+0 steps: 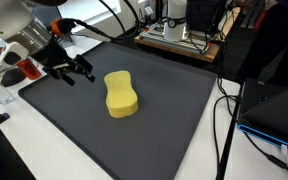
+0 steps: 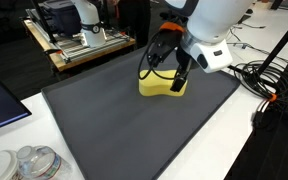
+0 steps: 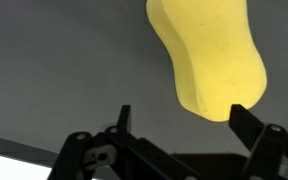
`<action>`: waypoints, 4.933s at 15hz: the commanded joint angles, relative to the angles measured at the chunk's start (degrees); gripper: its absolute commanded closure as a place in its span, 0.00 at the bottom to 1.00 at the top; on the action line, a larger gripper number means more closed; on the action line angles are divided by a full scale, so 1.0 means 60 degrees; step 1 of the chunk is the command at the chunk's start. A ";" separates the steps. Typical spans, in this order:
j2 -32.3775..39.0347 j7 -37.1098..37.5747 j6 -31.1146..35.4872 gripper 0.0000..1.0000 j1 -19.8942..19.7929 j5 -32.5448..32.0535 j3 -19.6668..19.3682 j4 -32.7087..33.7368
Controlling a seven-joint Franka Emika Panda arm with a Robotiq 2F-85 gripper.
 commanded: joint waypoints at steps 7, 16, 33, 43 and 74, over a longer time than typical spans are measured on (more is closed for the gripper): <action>-0.0127 -0.0235 -0.0288 0.00 -0.0729 0.0253 0.0152 -0.0157; -0.0297 -0.0040 -0.1176 0.00 -0.1527 0.0695 0.0497 -0.0507; -0.1069 -0.2720 -0.0516 0.00 -0.2778 0.0236 0.0355 -0.3098; -0.2656 -0.2708 0.1875 0.00 -0.4235 0.1514 0.0848 -0.7303; -1.2408 -0.1354 1.0400 0.00 0.0876 0.3164 -0.1886 -1.9417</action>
